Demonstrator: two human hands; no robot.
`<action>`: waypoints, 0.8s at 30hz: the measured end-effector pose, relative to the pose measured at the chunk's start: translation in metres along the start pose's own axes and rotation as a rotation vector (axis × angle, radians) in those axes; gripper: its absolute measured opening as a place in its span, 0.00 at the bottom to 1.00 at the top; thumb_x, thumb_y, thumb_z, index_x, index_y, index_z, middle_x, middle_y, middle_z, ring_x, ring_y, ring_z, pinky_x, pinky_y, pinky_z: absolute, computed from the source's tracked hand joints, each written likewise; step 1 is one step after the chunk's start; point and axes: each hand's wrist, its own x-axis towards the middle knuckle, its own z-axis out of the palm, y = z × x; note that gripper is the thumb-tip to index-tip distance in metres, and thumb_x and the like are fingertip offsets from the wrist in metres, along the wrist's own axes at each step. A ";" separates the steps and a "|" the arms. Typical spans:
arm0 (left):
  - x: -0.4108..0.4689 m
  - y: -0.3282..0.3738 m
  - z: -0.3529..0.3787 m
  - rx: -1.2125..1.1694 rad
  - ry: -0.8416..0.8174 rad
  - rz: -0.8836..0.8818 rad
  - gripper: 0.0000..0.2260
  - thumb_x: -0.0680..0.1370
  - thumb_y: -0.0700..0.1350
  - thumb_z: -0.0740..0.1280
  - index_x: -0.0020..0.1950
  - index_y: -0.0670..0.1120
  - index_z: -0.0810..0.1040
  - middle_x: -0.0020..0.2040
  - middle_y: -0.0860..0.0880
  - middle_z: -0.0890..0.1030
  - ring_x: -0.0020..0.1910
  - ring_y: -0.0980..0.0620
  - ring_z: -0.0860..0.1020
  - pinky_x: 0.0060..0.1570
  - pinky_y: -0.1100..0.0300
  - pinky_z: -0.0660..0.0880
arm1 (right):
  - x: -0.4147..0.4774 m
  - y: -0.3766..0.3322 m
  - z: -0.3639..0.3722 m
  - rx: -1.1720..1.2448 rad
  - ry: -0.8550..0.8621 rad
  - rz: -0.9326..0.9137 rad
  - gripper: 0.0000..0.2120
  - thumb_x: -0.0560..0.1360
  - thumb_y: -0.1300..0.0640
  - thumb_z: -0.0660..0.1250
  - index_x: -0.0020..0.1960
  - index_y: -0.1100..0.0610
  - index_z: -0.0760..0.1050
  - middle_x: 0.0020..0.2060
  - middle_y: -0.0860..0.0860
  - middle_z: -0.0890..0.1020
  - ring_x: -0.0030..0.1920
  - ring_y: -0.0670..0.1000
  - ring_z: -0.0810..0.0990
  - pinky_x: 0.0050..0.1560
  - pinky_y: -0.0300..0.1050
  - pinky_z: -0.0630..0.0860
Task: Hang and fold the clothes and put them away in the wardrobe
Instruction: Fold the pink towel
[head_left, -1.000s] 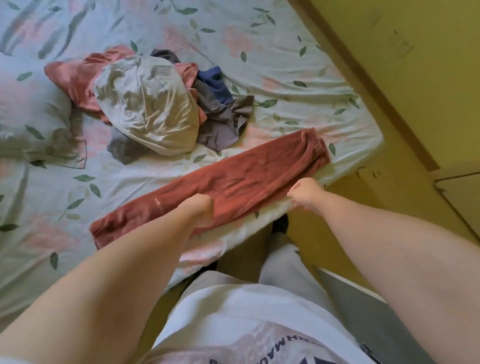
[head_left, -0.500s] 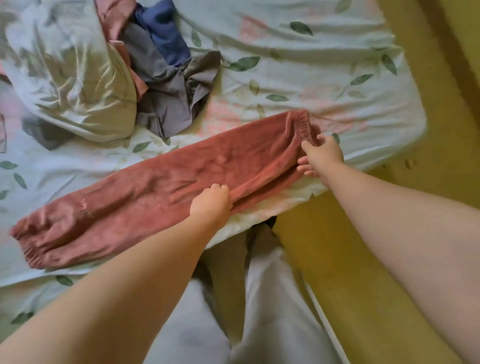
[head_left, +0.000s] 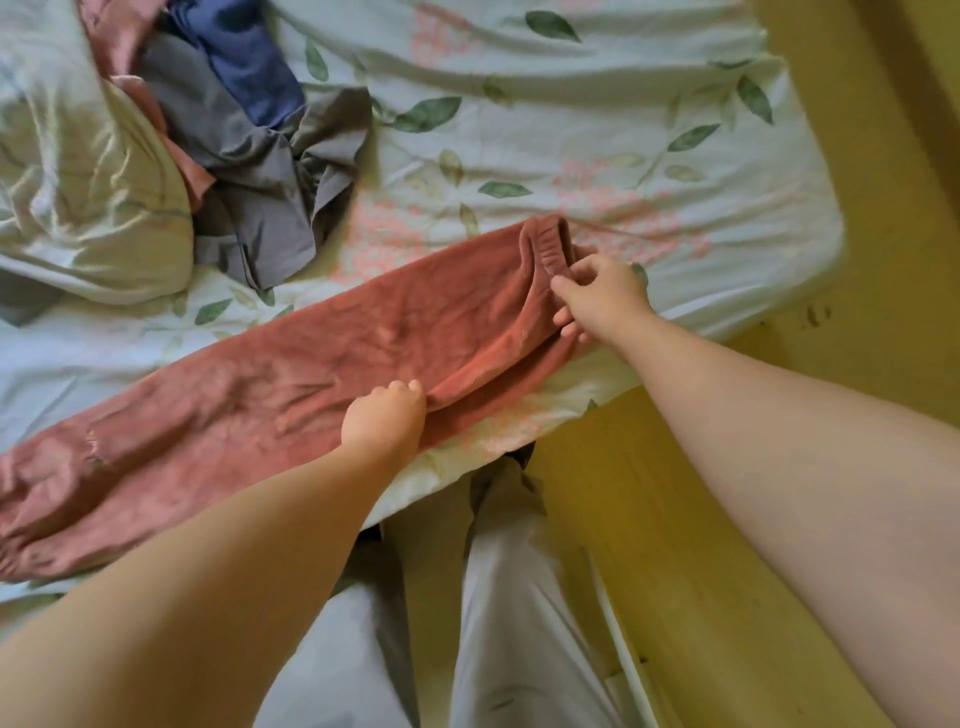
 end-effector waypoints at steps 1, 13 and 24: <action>-0.002 0.001 -0.001 -0.009 0.014 -0.001 0.08 0.79 0.38 0.60 0.57 0.45 0.70 0.51 0.45 0.77 0.49 0.41 0.78 0.36 0.51 0.66 | -0.002 -0.001 0.001 -0.027 -0.074 0.004 0.08 0.80 0.52 0.65 0.56 0.54 0.73 0.34 0.54 0.85 0.25 0.50 0.82 0.26 0.41 0.75; -0.005 0.002 -0.001 -0.039 0.183 0.073 0.09 0.79 0.38 0.64 0.57 0.46 0.70 0.51 0.47 0.71 0.49 0.44 0.74 0.34 0.54 0.69 | 0.001 0.005 -0.007 0.233 -0.052 0.056 0.16 0.74 0.39 0.71 0.49 0.52 0.81 0.42 0.51 0.86 0.37 0.49 0.86 0.34 0.44 0.82; 0.008 0.006 0.036 -0.053 0.190 0.248 0.07 0.82 0.45 0.63 0.54 0.50 0.63 0.48 0.50 0.76 0.42 0.48 0.77 0.34 0.56 0.68 | 0.014 0.041 0.001 0.067 0.206 -0.018 0.14 0.70 0.58 0.75 0.43 0.48 0.69 0.47 0.53 0.82 0.46 0.54 0.82 0.43 0.46 0.77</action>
